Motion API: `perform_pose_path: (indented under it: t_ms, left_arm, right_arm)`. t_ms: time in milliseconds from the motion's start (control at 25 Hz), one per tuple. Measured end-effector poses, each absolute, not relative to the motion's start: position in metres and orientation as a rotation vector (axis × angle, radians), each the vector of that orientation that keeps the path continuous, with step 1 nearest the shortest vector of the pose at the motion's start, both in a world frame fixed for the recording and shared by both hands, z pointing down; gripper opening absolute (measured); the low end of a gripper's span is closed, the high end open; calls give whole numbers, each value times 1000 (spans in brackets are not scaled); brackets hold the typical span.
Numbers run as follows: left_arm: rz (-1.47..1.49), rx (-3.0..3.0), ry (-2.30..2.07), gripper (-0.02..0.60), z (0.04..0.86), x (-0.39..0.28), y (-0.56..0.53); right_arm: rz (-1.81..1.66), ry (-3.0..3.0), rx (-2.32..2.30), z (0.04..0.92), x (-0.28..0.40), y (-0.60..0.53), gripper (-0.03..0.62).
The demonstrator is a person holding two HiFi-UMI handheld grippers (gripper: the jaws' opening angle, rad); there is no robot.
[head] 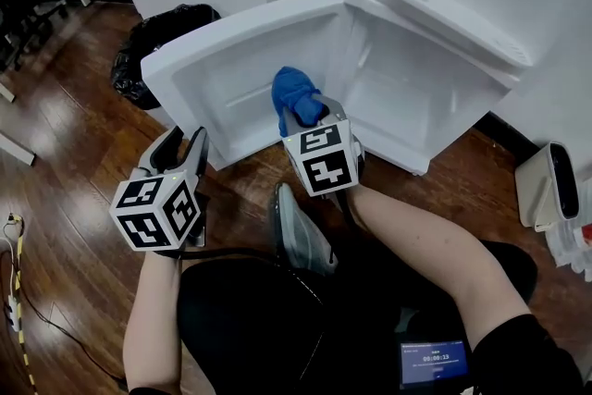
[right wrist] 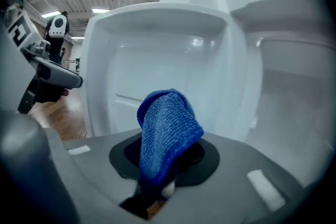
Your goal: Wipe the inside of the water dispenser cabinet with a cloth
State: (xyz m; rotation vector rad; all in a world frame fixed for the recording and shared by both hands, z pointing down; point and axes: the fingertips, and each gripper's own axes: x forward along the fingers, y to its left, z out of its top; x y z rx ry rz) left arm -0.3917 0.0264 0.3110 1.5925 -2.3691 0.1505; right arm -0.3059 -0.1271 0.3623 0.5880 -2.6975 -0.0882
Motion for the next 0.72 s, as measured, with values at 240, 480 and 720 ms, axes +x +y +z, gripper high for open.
perform_pose_path:
  t_ms: [240, 480, 720]
  left_arm:
    - [231, 1568, -2416, 106, 313, -396, 28]
    - [227, 1585, -2405, 98, 312, -394, 32]
    - [215, 1606, -2388, 94, 312, -391, 34]
  right_arm:
    - [-304, -2730, 232, 358, -355, -31, 91]
    - [-243, -2711, 300, 367, -345, -57, 91]
    - [-92, -2593, 597, 396, -294, -147, 91]
